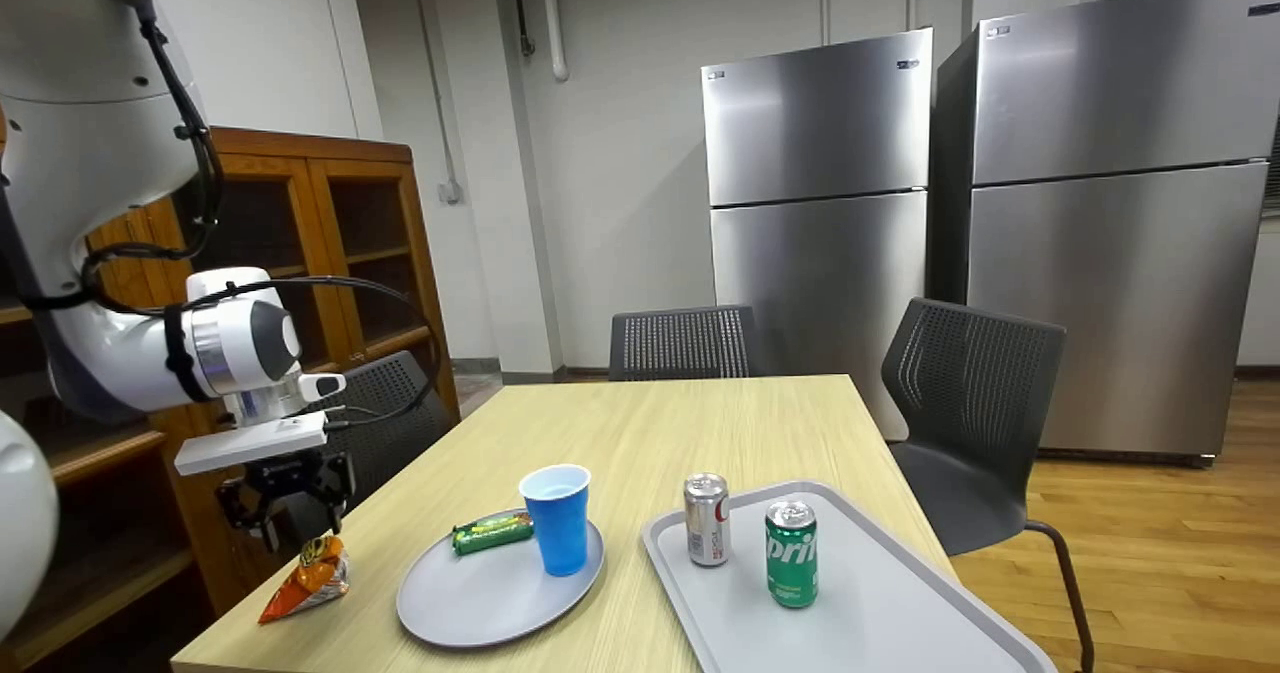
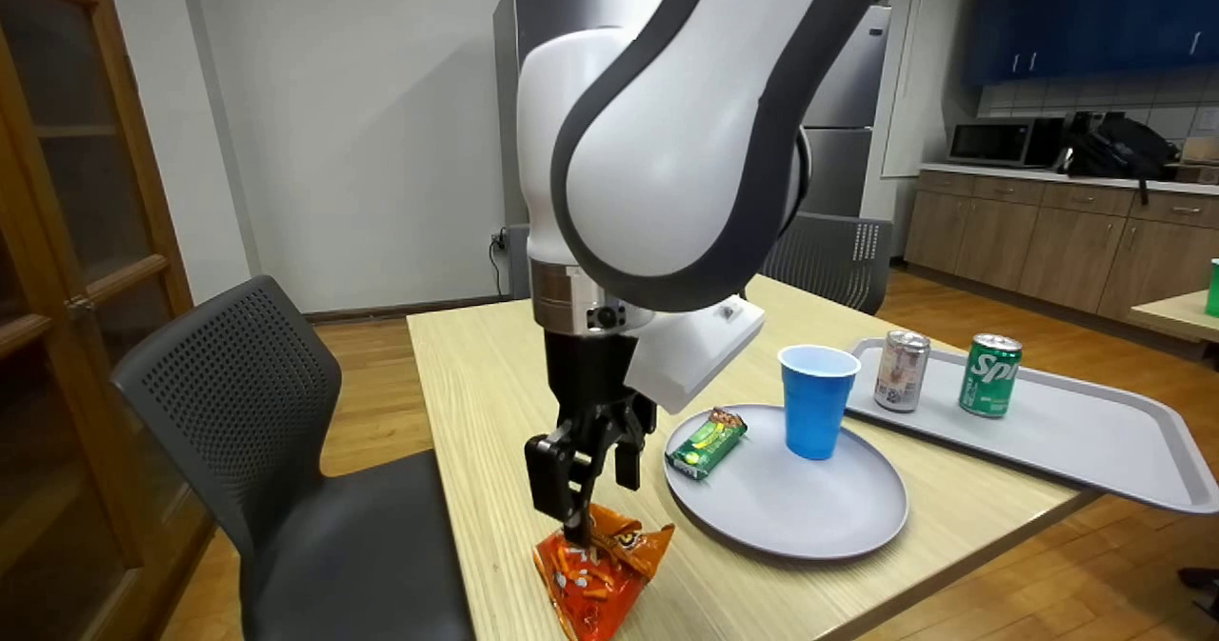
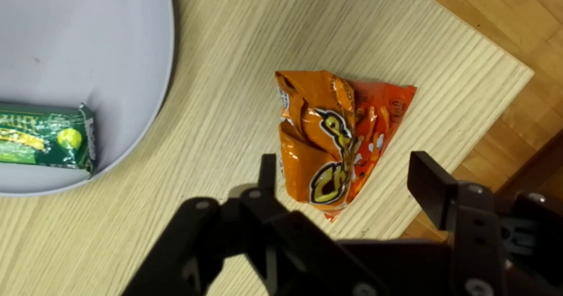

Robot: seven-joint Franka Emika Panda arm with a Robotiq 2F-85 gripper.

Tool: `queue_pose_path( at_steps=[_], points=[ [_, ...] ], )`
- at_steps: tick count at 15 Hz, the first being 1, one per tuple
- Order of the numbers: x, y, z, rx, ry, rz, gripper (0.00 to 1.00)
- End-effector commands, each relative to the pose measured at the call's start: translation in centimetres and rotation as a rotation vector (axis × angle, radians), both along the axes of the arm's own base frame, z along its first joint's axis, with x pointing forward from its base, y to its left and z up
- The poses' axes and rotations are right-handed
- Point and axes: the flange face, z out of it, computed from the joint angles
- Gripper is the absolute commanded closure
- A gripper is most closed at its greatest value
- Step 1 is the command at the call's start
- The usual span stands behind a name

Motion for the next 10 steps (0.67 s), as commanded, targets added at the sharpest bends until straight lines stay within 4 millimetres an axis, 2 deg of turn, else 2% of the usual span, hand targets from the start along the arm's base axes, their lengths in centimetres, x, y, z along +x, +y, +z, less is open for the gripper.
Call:
queue_pose_path(
  at_steps=[1,5,6,10],
  points=[
    [1.0,-1.3,2.3,-0.011,0.03,-0.075,0.0],
    [2.0,-3.3,3.9,-0.023,0.026,-0.168,0.0],
    [1.8,-2.6,2.3,-0.005,0.022,-0.123,0.0],
    [1.9,-2.8,2.1,-0.008,0.026,-0.126,0.0]
  ],
)
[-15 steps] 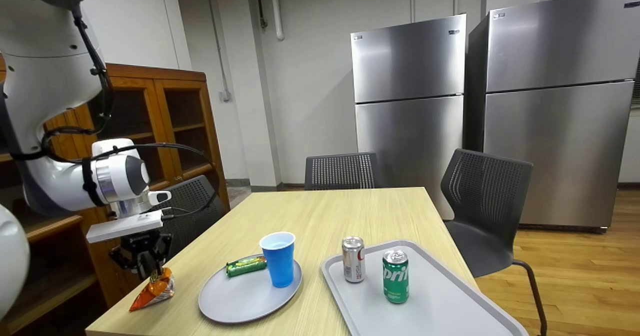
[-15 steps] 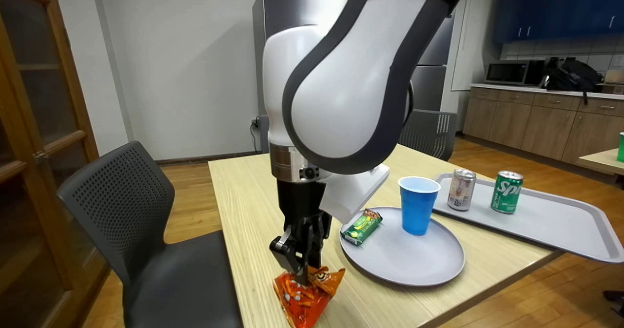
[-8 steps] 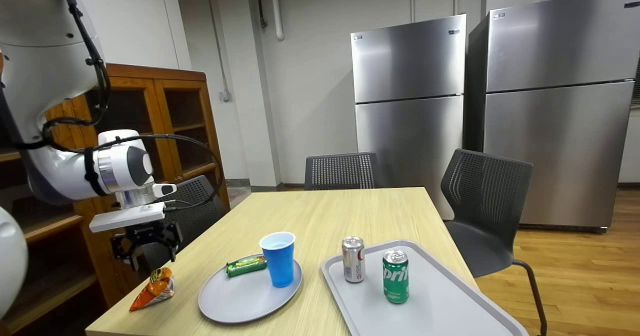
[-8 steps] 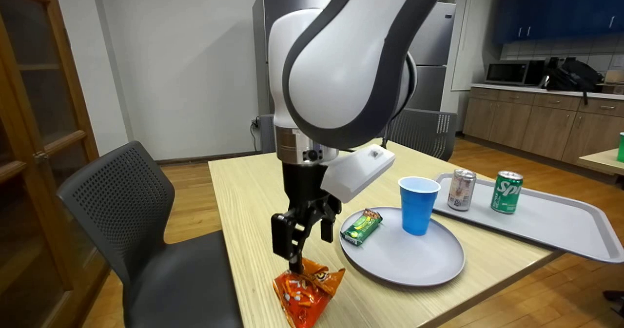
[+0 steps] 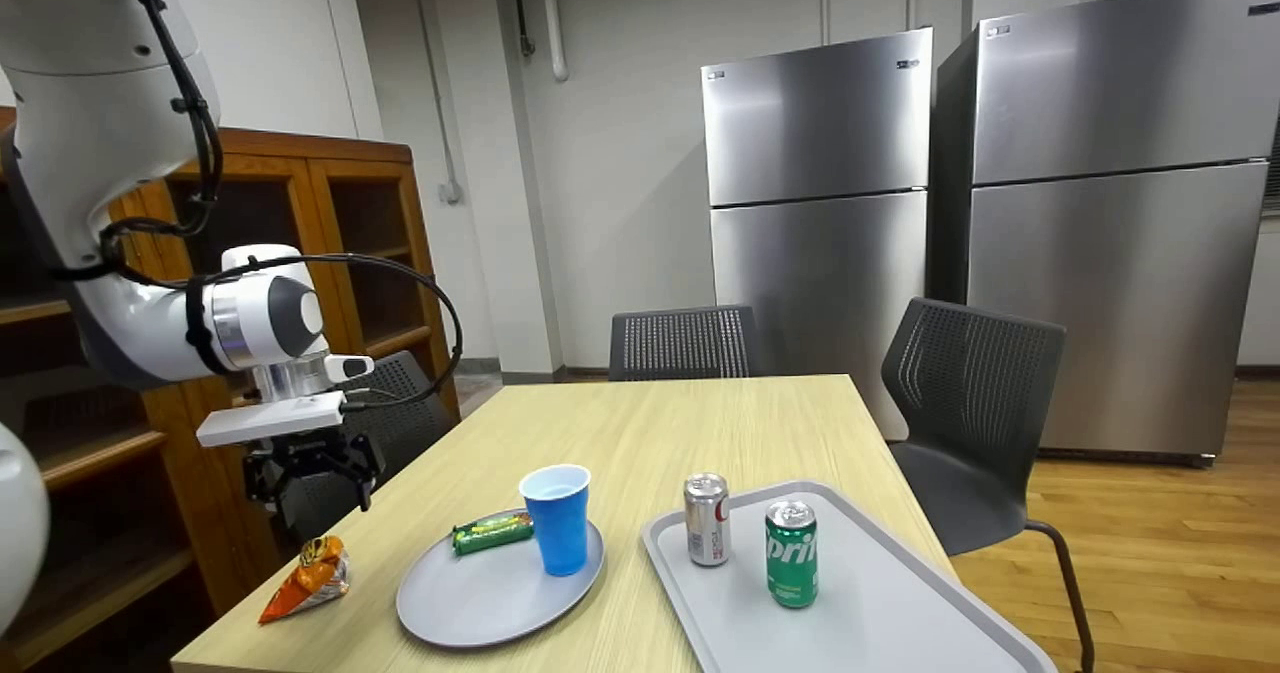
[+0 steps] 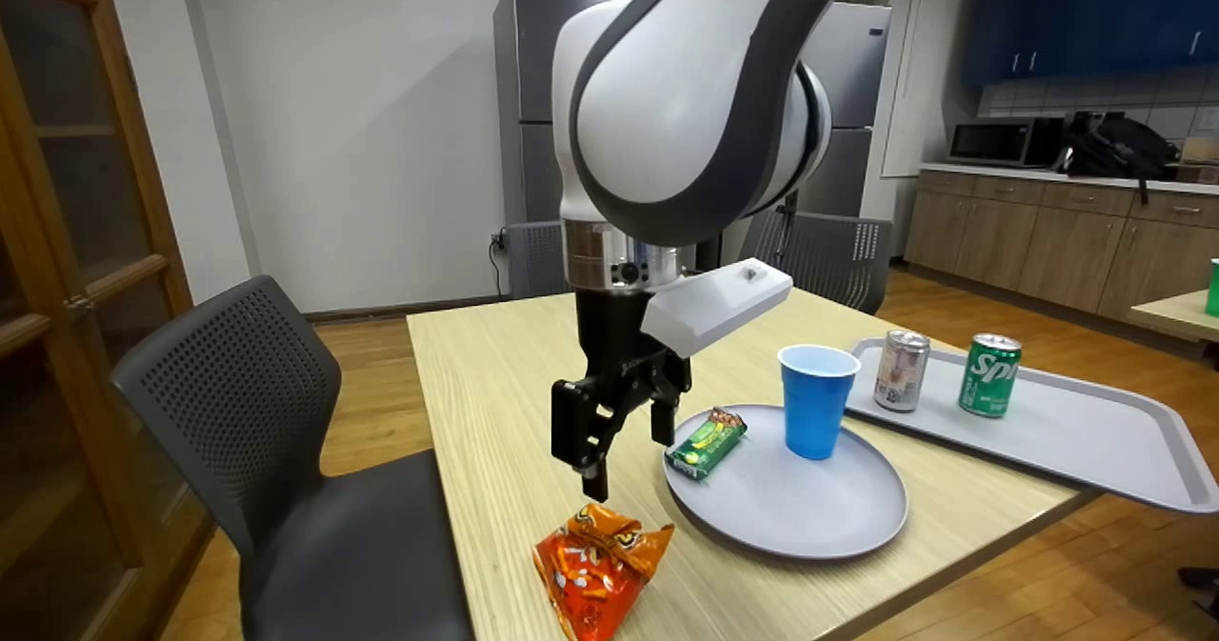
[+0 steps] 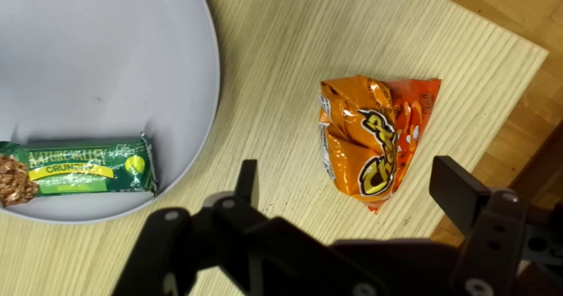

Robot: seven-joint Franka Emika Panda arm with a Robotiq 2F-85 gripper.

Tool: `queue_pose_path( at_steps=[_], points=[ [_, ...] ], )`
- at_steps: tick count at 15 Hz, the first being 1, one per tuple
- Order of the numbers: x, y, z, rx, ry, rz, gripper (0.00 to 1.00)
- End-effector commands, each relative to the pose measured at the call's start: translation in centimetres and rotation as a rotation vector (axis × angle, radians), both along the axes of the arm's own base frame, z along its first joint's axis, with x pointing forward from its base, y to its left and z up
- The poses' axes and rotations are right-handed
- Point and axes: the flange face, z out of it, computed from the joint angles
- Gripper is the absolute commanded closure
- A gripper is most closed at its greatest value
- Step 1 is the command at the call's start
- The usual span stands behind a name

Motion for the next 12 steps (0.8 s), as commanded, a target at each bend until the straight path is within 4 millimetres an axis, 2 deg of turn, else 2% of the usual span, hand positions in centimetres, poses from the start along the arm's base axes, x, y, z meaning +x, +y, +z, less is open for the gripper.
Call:
queue_pose_path(
  at_steps=[1,7,12],
  points=[
    [0.0,0.0,0.0,-0.001,0.003,0.0,0.0],
    [0.1,-0.2,0.0,0.003,0.003,-0.022,0.0],
    [2.1,-3.6,-0.5,0.047,0.02,-0.238,0.0]
  ],
)
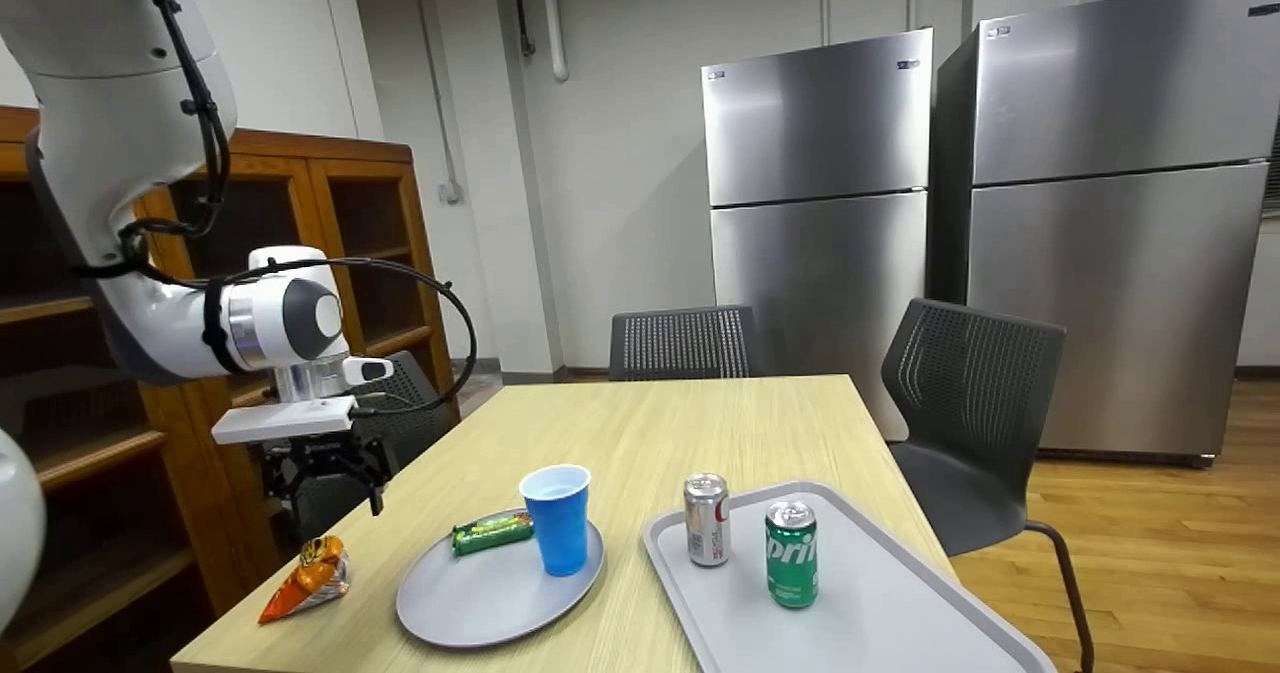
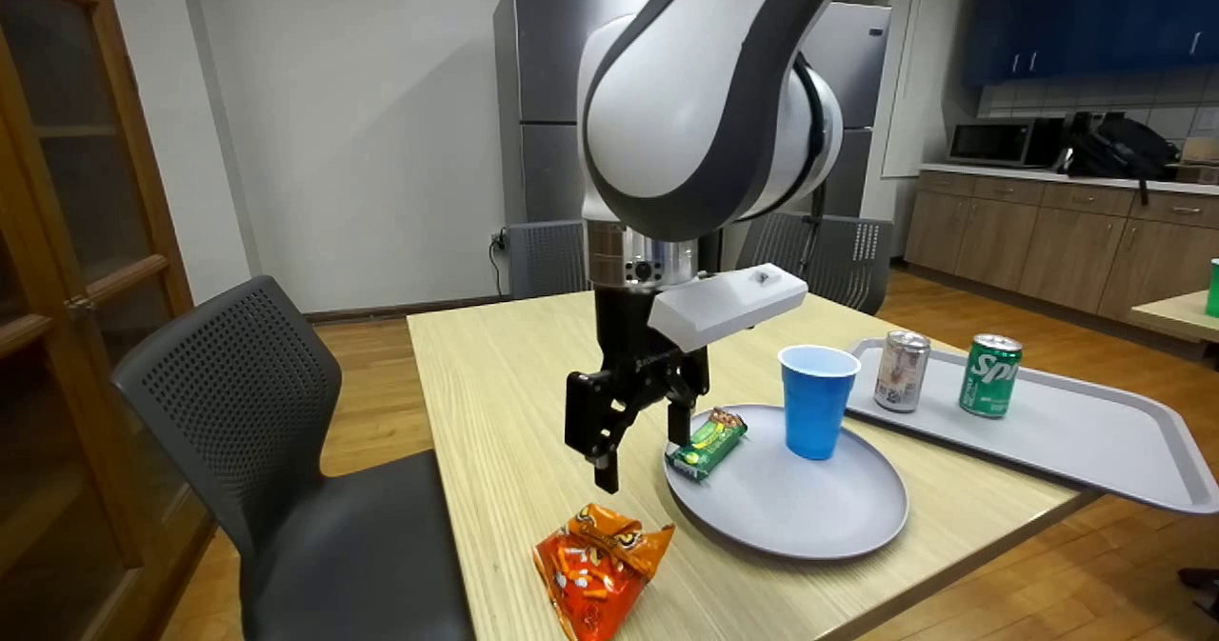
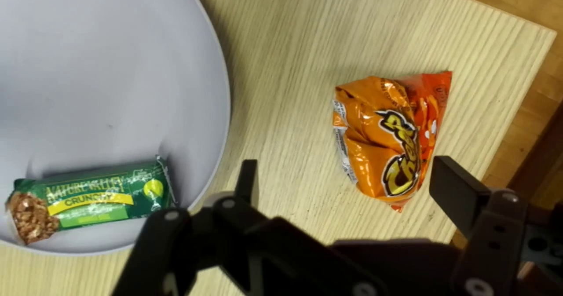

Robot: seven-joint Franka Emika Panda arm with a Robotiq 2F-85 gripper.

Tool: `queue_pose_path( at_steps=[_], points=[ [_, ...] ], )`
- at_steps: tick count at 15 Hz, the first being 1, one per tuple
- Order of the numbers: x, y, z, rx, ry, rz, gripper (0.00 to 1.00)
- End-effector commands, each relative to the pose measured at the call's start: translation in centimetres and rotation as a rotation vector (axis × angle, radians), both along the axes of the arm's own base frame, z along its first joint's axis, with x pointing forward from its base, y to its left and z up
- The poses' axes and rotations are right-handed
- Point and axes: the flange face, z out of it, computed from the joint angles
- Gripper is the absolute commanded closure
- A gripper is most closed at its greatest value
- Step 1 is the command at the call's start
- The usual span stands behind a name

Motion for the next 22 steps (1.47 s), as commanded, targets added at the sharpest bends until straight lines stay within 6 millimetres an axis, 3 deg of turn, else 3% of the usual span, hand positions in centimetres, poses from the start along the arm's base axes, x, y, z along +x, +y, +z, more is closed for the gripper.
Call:
queue_pose_path(
  at_steps=[1,6,12,22],
  points=[
    [1.5,-2.4,-0.2,0.035,0.002,-0.176,0.0],
    [3.5,-6.1,-0.8,0.075,0.0,-0.366,0.0],
    [5.4,-9.0,-2.4,0.089,-0.006,-0.548,0.0],
    [7.6,-10.3,-3.6,0.002,-0.009,-0.807,0.0]
  ],
)
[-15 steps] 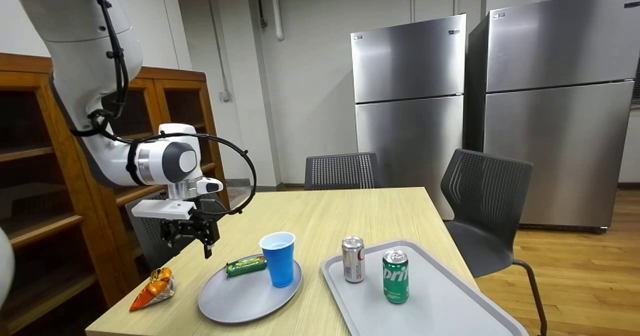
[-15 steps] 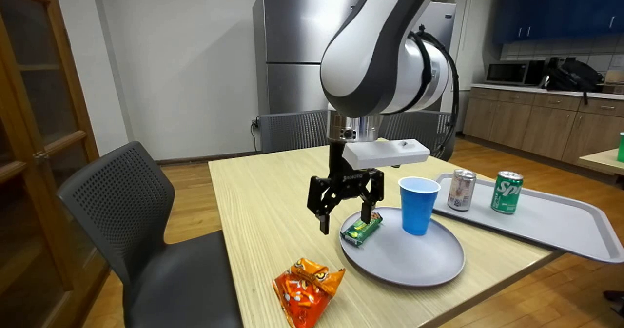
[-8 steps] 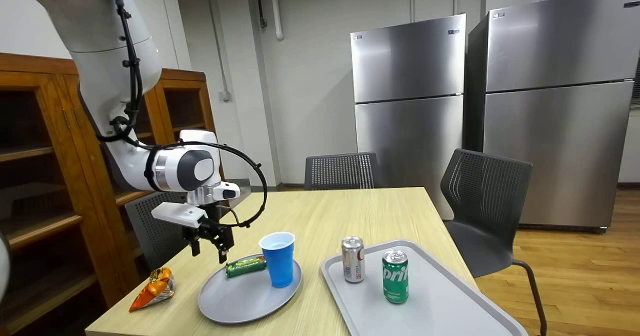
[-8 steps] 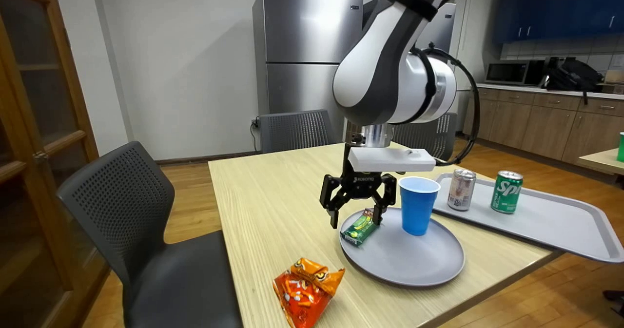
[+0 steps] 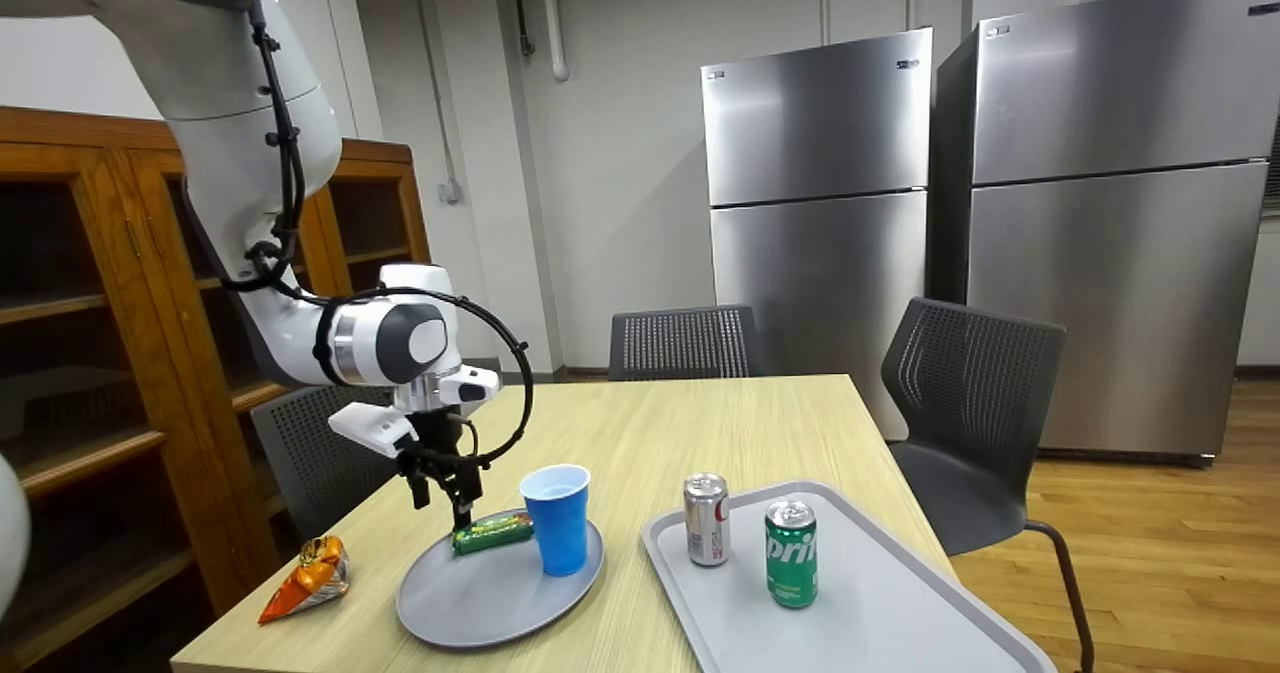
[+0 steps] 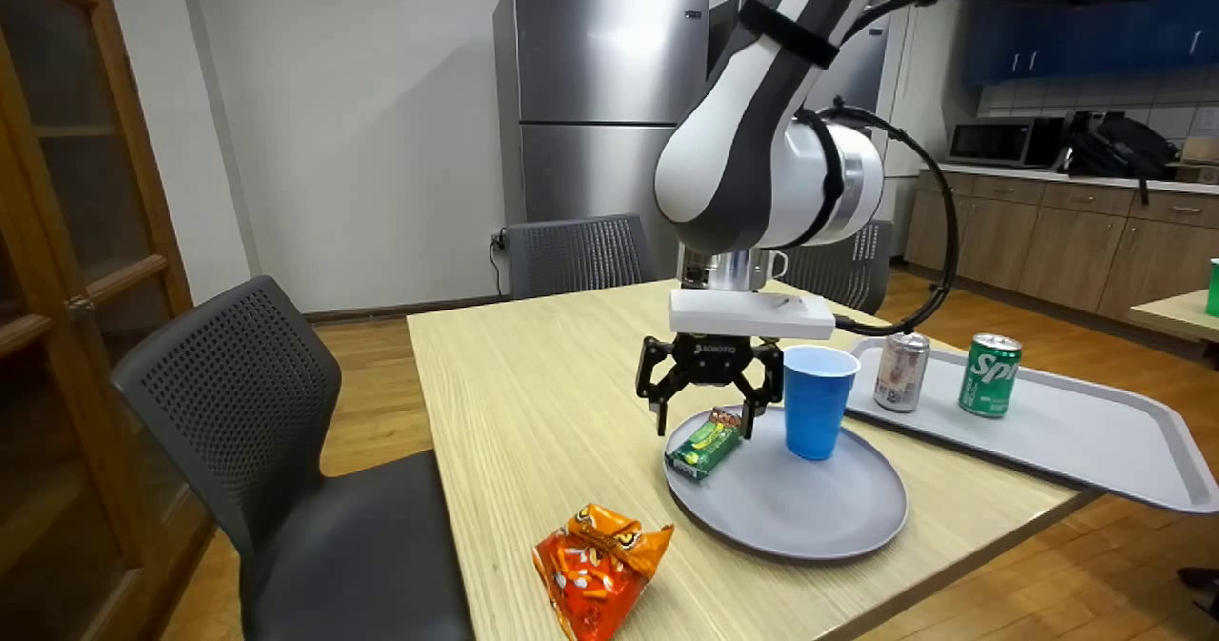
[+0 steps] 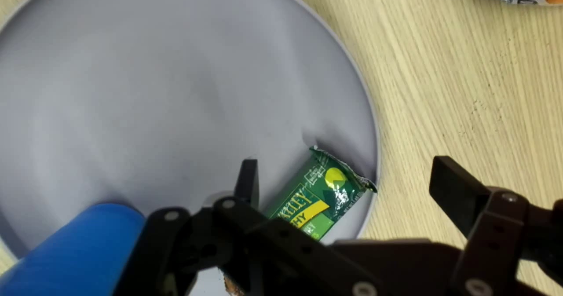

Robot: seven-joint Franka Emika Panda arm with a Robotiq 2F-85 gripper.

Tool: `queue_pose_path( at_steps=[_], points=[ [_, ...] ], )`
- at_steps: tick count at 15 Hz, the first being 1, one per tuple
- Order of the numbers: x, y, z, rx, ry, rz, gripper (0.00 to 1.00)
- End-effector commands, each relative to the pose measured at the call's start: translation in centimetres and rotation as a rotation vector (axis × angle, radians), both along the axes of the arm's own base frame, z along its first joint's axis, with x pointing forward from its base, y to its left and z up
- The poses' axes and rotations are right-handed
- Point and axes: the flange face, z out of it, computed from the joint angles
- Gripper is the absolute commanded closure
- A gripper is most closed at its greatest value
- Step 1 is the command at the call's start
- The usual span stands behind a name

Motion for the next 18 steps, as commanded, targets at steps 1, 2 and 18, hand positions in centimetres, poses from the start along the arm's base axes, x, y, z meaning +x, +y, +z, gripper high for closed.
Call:
queue_pose_path(
  at_steps=[1,2,18],
  points=[
    [1.3,0.5,-0.6,-0.033,0.015,-0.089,0.0],
    [1.6,0.4,-0.8,-0.039,0.014,-0.115,0.0],
    [3.8,-2.6,-4.3,-0.095,0.034,-0.369,0.0]
  ],
)
